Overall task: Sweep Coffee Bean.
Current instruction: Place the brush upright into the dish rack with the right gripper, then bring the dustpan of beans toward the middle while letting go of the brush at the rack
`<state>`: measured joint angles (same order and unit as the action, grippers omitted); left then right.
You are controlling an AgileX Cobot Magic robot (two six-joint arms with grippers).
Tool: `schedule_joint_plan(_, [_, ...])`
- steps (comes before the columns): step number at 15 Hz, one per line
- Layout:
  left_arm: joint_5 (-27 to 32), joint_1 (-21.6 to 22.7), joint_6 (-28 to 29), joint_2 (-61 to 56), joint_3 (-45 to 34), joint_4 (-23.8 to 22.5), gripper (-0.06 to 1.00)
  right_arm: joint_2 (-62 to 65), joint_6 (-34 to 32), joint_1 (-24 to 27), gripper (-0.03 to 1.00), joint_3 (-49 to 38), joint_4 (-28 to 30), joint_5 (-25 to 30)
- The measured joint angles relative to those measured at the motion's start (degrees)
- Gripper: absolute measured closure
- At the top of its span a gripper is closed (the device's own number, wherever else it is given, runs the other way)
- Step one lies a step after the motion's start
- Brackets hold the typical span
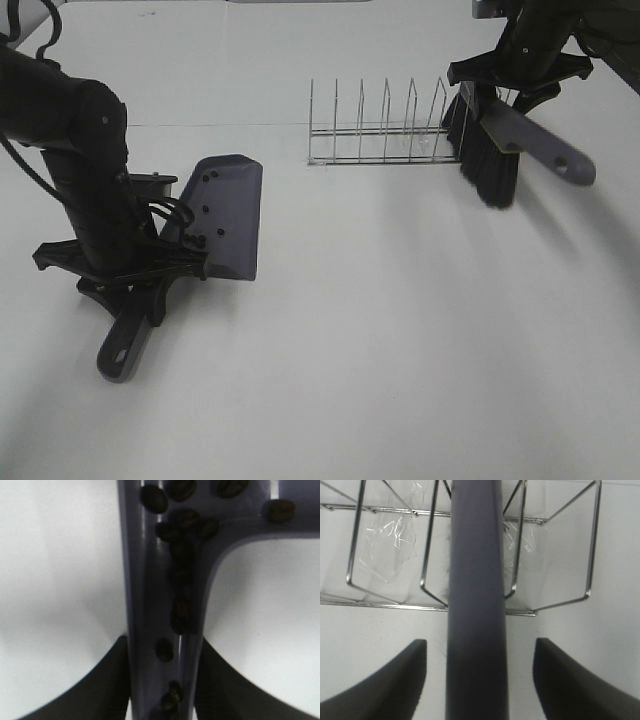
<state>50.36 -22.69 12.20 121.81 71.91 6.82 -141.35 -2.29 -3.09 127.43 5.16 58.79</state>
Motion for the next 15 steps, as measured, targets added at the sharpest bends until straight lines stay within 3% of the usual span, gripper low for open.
schedule_joint_plan(1, [0.0, 0.0, 0.0, 0.0, 0.0, 0.0, 0.62, 0.0, 0.0, 0.2, 0.36, 0.1, 0.0, -0.1])
schedule_joint_plan(3, [0.0, 0.0, 0.0, 0.0, 0.0, 0.0, 0.62, 0.0, -0.1, 0.2, 0.3, 0.1, 0.0, -0.1])
schedule_joint_plan(6, [0.0, 0.0, 0.0, 0.0, 0.0, 0.0, 0.62, 2.8, -0.8, 0.2, 0.29, 0.1, 0.0, 0.8])
schedule_joint_plan(11, [-2.6, 0.0, 2.1, -1.6, 0.3, -0.9, 0.62, 11.7, -3.2, 0.2, 0.29, 0.2, -5.2, 9.5])
schedule_joint_plan(15, [-5.0, -2.2, 3.7, -3.0, 0.3, -0.6, 0.62, 12.1, -3.2, -3.0, 0.29, 0.2, -5.8, 10.5])
